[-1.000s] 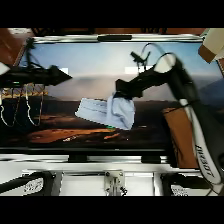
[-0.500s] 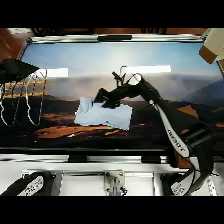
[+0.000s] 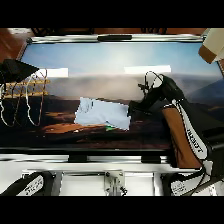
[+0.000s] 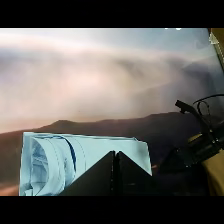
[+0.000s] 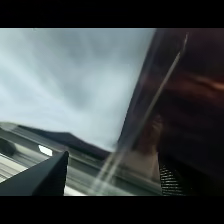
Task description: Fold the shirts.
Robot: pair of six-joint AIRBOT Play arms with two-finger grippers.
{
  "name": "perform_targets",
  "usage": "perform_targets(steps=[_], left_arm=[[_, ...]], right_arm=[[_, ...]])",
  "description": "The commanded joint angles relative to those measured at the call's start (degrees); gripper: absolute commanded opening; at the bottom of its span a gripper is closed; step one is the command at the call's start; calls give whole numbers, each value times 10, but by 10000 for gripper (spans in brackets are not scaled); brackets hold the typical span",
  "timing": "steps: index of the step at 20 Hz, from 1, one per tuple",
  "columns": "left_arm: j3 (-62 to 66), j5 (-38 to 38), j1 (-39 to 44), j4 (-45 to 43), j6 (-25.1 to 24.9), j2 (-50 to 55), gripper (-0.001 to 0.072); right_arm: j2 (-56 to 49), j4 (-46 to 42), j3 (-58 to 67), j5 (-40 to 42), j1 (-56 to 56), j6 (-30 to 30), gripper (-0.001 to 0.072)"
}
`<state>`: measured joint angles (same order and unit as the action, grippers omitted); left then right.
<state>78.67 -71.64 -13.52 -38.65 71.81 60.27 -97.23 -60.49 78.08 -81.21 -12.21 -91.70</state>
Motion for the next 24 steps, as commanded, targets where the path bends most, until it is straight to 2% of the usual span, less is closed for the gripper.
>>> perform_targets(steps=[1, 4, 5, 6, 7, 9, 11, 14, 16, 18, 21, 24], left_arm=[[0, 0, 0, 0, 0, 3, 36], [0, 0, 0, 0, 0, 3, 36], [0, 0, 0, 0, 0, 3, 35], [0, 0, 0, 0, 0, 3, 36], [0, 0, 0, 0, 0, 3, 36], [0, 0, 0, 0, 0, 3, 36], [0, 0, 0, 0, 0, 3, 36], [0, 0, 0, 0, -2, 3, 36], [0, 0, 0, 0, -2, 3, 36], [0, -1, 0, 0, -2, 3, 36], [0, -3, 0, 0, -16, 3, 36], [0, -21, 3, 0, -27, 3, 36]], right_arm=[[-8, 62, -55, 107, -5, 8, 667], [-42, 150, -55, 172, -20, 10, 665], [-54, 190, -55, 181, -24, 19, 617], [-62, 231, -55, 182, -26, 40, 375], [-63, 267, -55, 183, -25, 62, 59], [-46, 326, -42, 159, -9, 141, 62], [3, 313, -19, 133, 24, 148, 62], [106, 228, 14, 92, 105, 87, 62], [181, 151, 20, 30, 178, 29, 62], [245, 71, 20, -52, 247, -3, 62], [321, -64, 20, -144, 333, -28, 62], [373, -188, 20, -167, 410, -45, 62]])
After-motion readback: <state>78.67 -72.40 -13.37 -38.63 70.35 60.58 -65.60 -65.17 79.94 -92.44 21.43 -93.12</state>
